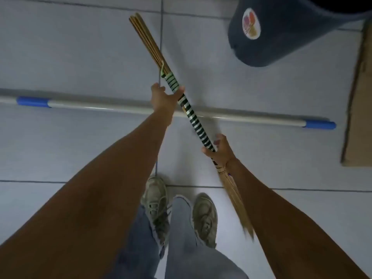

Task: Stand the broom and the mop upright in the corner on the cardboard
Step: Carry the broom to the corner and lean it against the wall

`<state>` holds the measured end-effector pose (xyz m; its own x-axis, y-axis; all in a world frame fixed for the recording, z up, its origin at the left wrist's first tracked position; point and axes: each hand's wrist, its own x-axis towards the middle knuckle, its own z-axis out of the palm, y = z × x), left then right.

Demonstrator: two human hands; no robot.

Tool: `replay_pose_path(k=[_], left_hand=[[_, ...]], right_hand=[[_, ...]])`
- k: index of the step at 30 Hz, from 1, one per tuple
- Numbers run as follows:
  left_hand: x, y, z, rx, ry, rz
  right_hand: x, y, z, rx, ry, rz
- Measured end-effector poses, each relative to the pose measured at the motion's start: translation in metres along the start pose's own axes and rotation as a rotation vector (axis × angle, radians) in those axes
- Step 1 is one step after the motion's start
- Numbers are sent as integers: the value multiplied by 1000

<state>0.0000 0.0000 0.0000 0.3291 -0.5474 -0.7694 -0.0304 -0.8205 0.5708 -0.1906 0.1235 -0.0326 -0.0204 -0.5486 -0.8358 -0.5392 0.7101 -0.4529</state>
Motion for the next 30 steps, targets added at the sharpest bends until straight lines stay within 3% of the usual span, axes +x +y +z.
replay_pose_path(k=[4,11,18,26,30], left_hand=[[26,-2,22,30,9,-55],[-28,44,2,91,19,122],[-202,175,-47,48,-64,322],[-420,380,-102,111,-334,639],[-510,438,-113,126,-451,780]], right_hand=[[25,8,7,-148,-46,-33],[-22,-44,-20,-253,12,-50],[-178,-137,-84,-231,27,-113],[-385,-266,-174,-18,274,-277],[-454,-303,-201,63,391,-314]])
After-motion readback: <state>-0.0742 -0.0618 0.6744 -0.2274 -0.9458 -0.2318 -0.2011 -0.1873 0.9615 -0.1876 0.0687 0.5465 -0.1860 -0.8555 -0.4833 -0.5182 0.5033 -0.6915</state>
